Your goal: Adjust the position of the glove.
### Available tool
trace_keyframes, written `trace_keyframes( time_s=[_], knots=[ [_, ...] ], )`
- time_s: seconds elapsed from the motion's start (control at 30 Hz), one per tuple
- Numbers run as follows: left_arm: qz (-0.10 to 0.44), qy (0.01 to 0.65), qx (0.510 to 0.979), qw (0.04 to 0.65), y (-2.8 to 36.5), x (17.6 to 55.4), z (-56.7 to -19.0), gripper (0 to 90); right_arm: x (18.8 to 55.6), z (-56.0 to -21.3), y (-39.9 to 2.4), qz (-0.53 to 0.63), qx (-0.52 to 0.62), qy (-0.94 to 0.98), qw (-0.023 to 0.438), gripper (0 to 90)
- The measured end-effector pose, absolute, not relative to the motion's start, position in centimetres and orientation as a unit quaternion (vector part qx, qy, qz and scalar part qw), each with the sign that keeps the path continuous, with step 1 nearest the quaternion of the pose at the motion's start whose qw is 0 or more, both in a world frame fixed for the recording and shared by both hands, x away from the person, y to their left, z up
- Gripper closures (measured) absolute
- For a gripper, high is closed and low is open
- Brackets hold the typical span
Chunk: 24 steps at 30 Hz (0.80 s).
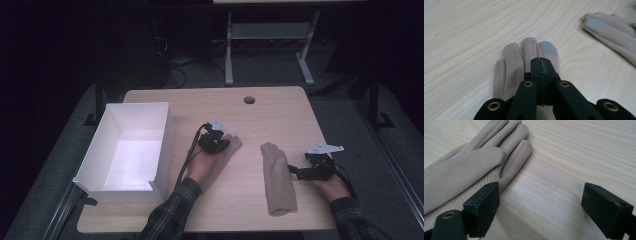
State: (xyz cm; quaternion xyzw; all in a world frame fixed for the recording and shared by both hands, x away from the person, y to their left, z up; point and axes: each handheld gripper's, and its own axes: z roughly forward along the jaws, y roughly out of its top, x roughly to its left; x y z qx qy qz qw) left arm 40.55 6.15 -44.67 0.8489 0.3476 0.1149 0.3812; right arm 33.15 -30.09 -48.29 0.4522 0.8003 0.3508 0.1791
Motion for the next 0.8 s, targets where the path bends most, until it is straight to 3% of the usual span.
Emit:
trace_keyframes(
  time_s=[0.5,0.8],
  knots=[
    [0.101,0.339,0.861,0.365,10.7,33.5,-44.5,89.5,33.2,-48.3,-30.1,0.351,0.453,0.8,0.179,14.5],
    [0.075,0.321,0.88,0.342,10.3,32.0,-46.1,89.5,33.2,-48.3,-30.1,0.351,0.452,0.8,0.18,14.5]
  ],
)
